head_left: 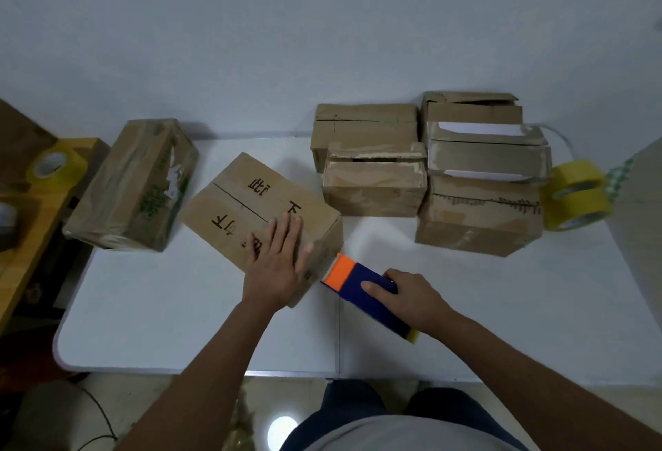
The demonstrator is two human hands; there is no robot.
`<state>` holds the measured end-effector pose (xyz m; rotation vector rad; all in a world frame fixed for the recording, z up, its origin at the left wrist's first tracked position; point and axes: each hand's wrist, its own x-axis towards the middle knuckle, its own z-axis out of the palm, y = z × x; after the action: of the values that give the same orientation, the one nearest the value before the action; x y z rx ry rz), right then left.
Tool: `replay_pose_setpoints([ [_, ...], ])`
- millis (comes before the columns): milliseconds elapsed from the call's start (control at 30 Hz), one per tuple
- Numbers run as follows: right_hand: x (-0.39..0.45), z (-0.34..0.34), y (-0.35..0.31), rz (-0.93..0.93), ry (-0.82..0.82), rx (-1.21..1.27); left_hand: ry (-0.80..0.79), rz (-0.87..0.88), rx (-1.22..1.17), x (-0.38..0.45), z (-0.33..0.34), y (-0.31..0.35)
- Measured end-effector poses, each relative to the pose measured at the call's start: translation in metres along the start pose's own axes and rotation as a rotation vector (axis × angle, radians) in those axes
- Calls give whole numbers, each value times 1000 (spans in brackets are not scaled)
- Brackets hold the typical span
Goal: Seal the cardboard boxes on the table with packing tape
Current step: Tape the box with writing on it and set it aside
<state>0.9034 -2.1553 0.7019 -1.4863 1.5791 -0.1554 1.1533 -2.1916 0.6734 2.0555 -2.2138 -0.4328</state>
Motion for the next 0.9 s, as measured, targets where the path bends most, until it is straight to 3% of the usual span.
replay_pose_setpoints([
  [367, -10, -8, 17, 11, -20, -58, 73, 5, 0, 5, 5, 1],
  [500, -9, -14, 7, -23, -68, 55, 123, 4, 60, 8, 9, 7],
  [700, 4, -1, -8, -130, 80, -20, 131, -13, 130, 9, 16, 8],
  [900, 24, 22, -31, -75, 103, -165, 125, -23, 198, 8, 17, 9],
])
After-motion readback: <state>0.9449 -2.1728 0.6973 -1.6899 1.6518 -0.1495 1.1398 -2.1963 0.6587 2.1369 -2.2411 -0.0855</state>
